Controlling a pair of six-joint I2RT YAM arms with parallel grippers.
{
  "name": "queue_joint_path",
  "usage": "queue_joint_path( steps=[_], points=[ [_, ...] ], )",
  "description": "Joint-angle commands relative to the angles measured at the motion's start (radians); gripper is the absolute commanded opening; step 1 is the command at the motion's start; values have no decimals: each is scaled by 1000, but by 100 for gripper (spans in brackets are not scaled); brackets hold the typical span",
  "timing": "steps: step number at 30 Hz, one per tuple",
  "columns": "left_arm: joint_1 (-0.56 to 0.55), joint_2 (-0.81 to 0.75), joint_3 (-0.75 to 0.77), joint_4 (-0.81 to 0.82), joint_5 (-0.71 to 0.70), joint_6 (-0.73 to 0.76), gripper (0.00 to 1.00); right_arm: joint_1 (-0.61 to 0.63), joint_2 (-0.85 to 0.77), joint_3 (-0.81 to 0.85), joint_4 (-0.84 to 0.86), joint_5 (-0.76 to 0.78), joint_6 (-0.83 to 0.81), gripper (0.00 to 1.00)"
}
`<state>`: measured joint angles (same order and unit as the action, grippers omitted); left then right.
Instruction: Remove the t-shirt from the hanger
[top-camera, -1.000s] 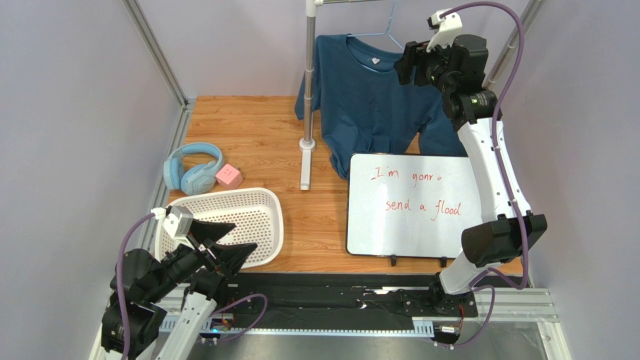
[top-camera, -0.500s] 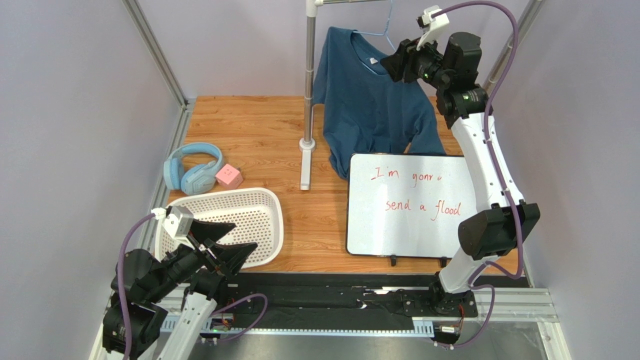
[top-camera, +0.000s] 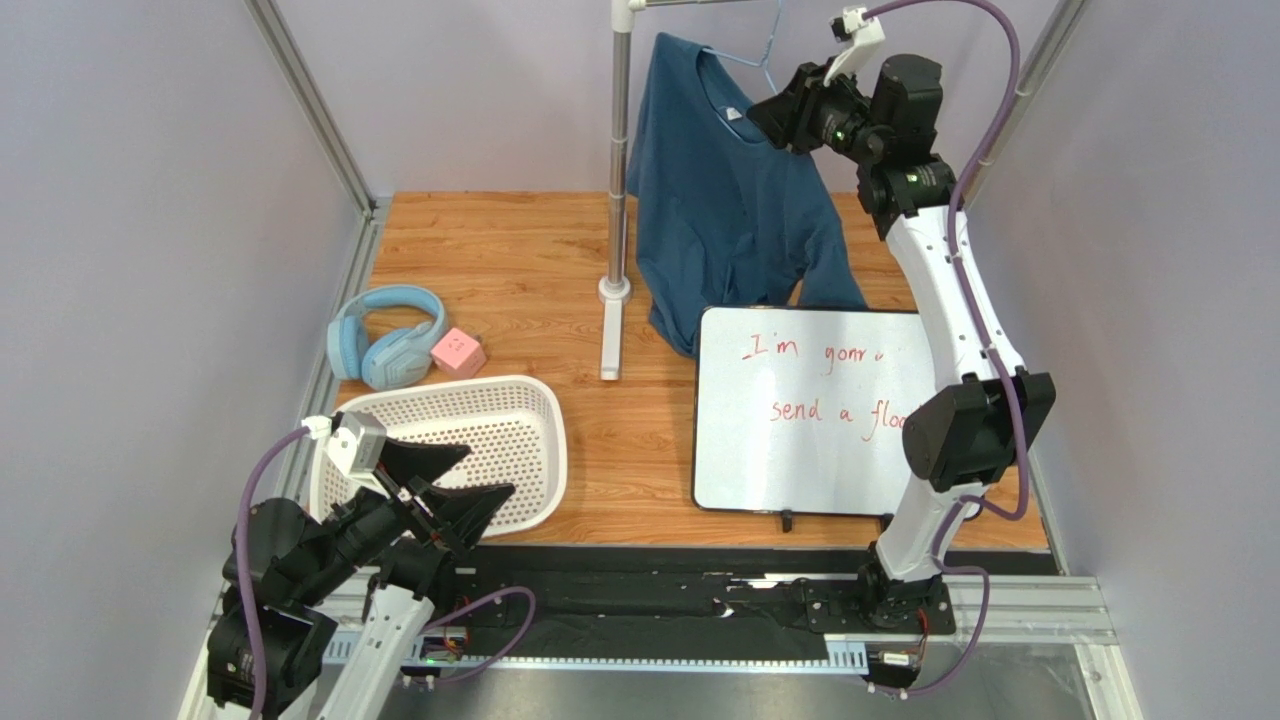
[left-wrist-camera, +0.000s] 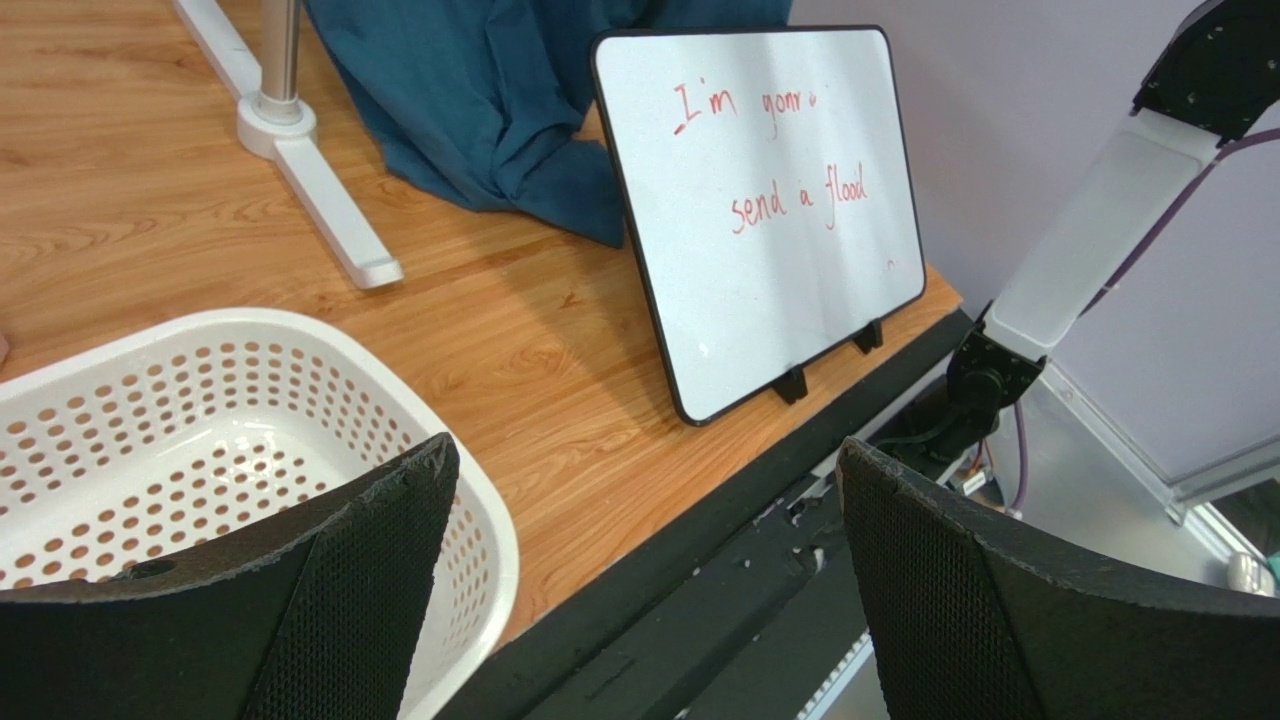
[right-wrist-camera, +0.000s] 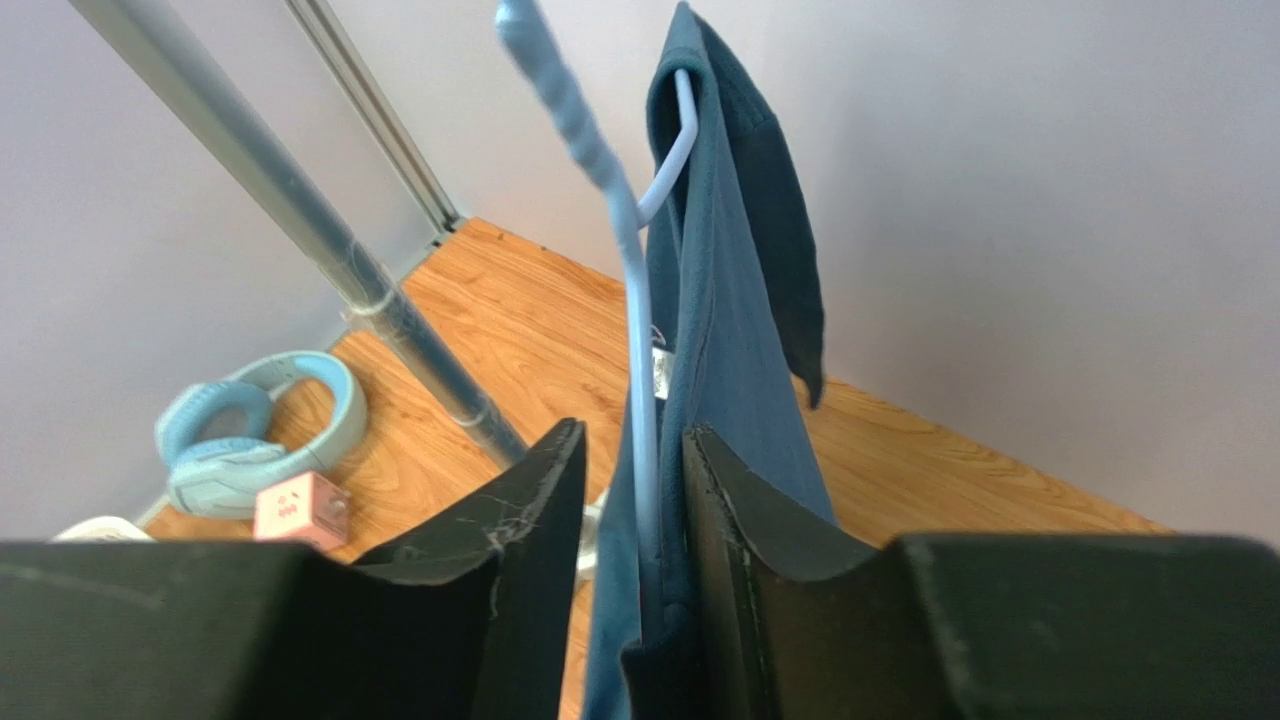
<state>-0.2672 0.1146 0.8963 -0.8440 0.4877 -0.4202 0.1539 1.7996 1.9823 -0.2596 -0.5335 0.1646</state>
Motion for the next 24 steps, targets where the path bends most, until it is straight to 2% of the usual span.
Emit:
queue_joint_path(
  steps=[1, 5, 7, 8, 14, 19, 24],
  points=[
    [8, -4, 0, 26, 12, 15, 99, 6, 21, 99, 16, -23, 122, 35],
    [8, -7, 0, 25, 15, 15, 99, 7, 27, 113, 11, -39, 163, 31],
    [8, -6, 0, 25, 15, 15, 100, 13, 23, 113, 3, -33, 170, 34],
    [8, -6, 0, 25, 17, 15, 100, 18, 14, 119, -10, -13, 152, 42],
    [8, -6, 0, 26, 18, 17, 100, 68, 7, 228, -185, 170, -2, 61],
    [8, -6, 0, 26, 20, 17, 100, 76, 33, 323, -266, 240, -108, 56],
    [8, -7, 0, 26, 22, 17, 99, 96, 76, 391, -331, 239, -160, 47]
  ],
)
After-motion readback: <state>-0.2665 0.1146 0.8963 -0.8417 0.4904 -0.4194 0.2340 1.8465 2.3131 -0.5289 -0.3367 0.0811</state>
